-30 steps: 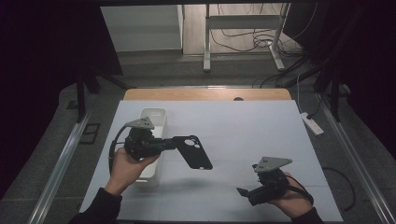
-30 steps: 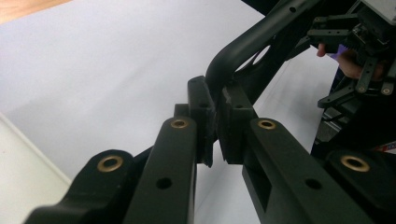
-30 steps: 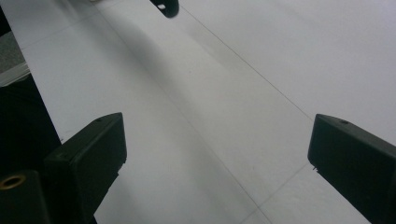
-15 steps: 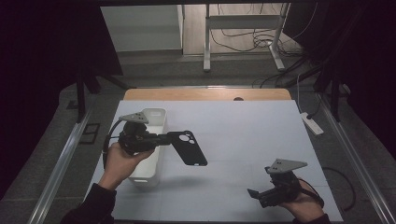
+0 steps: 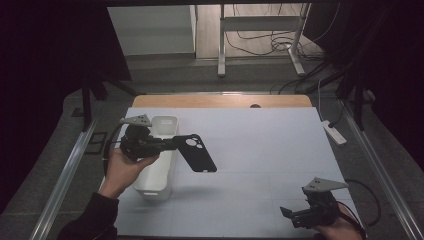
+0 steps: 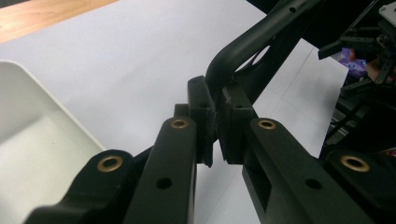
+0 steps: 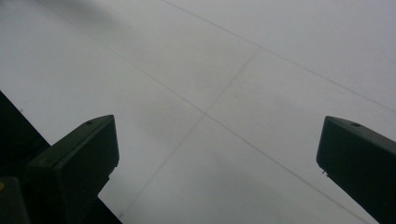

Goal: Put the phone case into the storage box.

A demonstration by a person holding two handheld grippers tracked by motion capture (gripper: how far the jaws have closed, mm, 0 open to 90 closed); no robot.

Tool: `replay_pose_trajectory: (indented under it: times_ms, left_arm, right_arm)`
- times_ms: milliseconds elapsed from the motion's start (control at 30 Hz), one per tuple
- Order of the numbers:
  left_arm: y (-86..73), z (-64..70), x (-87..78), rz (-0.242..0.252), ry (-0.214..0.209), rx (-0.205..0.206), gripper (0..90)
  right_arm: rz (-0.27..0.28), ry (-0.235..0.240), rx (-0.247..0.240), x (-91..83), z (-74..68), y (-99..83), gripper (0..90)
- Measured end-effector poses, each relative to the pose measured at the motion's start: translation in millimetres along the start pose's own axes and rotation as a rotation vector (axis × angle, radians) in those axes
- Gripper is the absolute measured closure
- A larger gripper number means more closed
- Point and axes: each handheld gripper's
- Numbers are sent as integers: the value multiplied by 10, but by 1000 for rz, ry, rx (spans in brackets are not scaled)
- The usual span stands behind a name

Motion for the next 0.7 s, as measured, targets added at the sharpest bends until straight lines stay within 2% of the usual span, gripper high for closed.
replay_pose_trajectory:
  times_ms: [200, 700]
  left_arm:
    - [29, -11, -54, -1, 8, 2, 846]
    - [123, -47, -233, 7, 41, 7, 846]
  right_arm:
    - [-4, -30, 4, -42, 31, -59, 0]
    - [1, -33, 8, -66, 32, -78, 0]
Point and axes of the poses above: each handheld gripper's, and its own axes: x roughly forward along the jaws, y roughly out of its top, z roughly to its right, and after that the axes turned 9 degrees about -x, right-handed
